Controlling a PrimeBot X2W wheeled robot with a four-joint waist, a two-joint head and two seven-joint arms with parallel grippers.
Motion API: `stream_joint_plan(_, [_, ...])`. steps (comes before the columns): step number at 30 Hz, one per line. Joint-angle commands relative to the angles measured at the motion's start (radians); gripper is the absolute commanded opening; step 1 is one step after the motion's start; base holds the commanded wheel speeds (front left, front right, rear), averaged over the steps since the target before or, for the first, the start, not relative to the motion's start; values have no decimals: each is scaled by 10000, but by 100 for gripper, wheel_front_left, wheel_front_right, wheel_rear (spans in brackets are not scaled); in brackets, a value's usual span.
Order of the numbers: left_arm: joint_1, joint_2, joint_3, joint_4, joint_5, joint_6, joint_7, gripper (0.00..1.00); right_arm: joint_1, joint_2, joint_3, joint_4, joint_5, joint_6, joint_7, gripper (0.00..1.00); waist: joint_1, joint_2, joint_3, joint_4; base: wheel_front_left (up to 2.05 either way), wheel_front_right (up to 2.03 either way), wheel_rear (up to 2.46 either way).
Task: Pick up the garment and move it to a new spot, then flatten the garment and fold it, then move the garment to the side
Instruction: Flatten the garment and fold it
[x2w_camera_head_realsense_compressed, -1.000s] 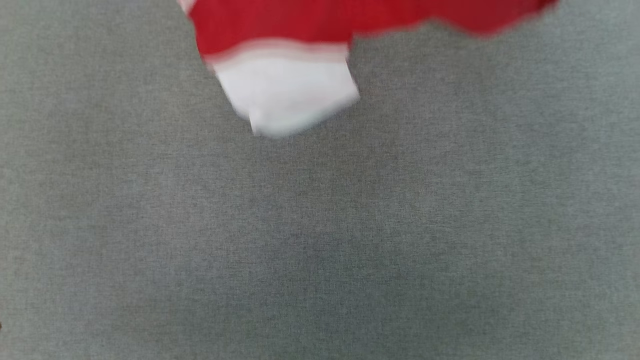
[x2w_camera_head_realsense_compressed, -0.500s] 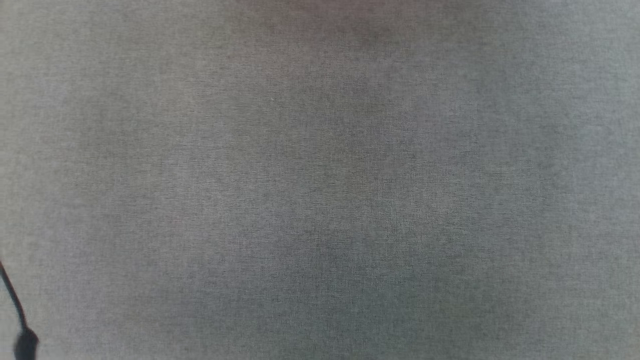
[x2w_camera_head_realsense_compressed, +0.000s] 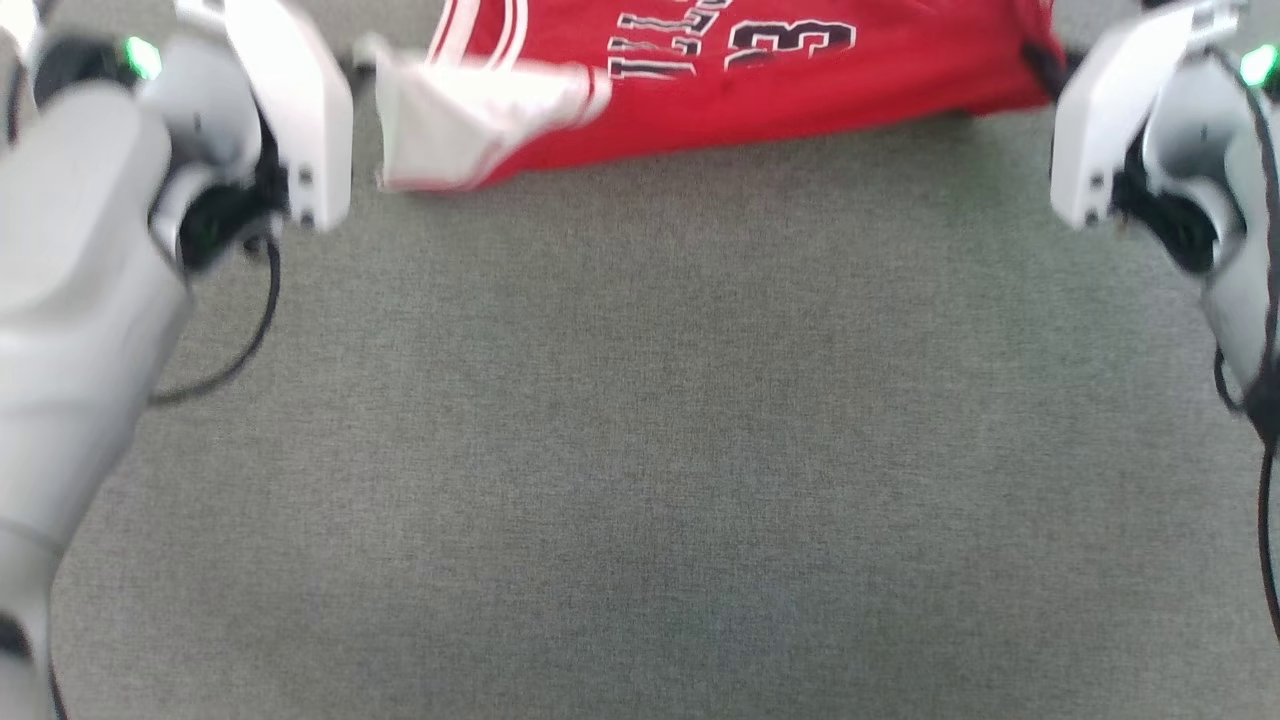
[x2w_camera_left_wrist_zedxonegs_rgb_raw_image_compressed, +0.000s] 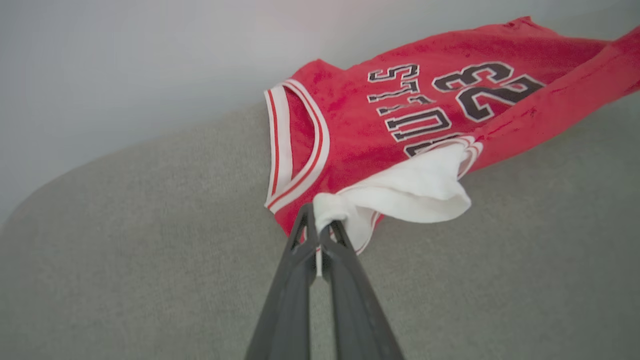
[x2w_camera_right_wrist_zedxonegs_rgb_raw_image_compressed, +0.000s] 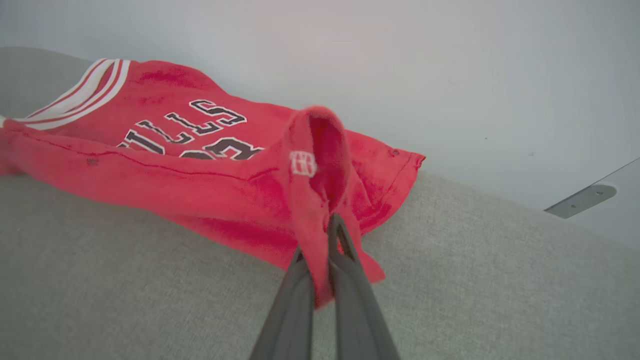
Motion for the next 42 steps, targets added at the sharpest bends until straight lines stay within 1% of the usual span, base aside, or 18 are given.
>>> stream_joint_plan(1, [591, 303, -15, -479, -334, -3, 322, 0, 612, -359, 169, -596, 409, -7, 274, 0, 0, 0, -239, -20, 0, 0, 0])
stream_joint_plan(3, [1310, 605, -123, -1157, -457, 173, 637, 0, 1290, -720, 335, -1240, 799, -7, 639, 0, 0, 0, -390, -39, 0, 0, 0])
stream_joint_plan(6, [2323, 1136, -170, -2433, -822, 682, 1096, 0, 2195, -1273, 435, -2165, 1197, -7, 1111, 0, 0, 0, -575, -62, 0, 0, 0])
stream_joint_plan(11, [4060, 2174, -240, -5001, -1485, 1932, 1938, 0, 3595, -2002, 247, -3563, 1609, -7, 1910, 0, 0, 0, -808, -114, 0, 0, 0])
stream_joint_plan(17, [5846, 3310, -332, -7814, -2093, 3429, 2418, 0, 5119, -2660, -280, -5166, 1811, -5, 2873, 0, 0, 0, -986, -160, 0, 0, 0])
stream_joint_plan(20, [6571, 3674, -375, -8879, -2253, 4057, 2468, 0, 5870, -2966, -533, -6019, 1884, -7, 3432, 0, 0, 0, -1037, -163, 0, 0, 0])
stream_joint_plan(25, [7466, 4125, -599, -10223, -2491, 4861, 2626, 0, 7188, -3328, -1064, -7356, 2223, -5, 4275, 0, 0, 0, -1067, -128, 0, 0, 0])
stream_joint_plan(29, [7997, 4347, -711, -10956, -2691, 5343, 2736, 0, 8210, -3611, -1419, -8350, 2454, -5, 4795, 0, 0, 0, -1057, -111, 0, 0, 0])
stream_joint_plan(34, [8398, 4604, -810, -11486, -2867, 5699, 2909, 0, 9248, -3684, -1885, -9274, 2714, -5, 5284, 0, 0, 0, -1016, -171, 0, 0, 0])
stream_joint_plan(37, [8364, 4766, -695, -11709, -2895, 5812, 2899, 0, 9657, -3506, -2378, -9537, 2732, -5, 5276, 0, 0, 0, -953, -229, 0, 0, 0])
stream_joint_plan(40, [8013, 5058, -387, -11886, -2723, 5892, 2780, 0, 9866, -3264, -2974, -9682, 2543, -5, 5151, 0, 0, 0, -867, -307, 0, 0, 0])
stream_joint_plan(42, [7688, 5245, -180, -12015, -2510, 5809, 2744, 0, 9891, -3041, -3357, -9779, 2410, -5, 5082, 0, 0, 0, -792, -364, 0, 0, 0])
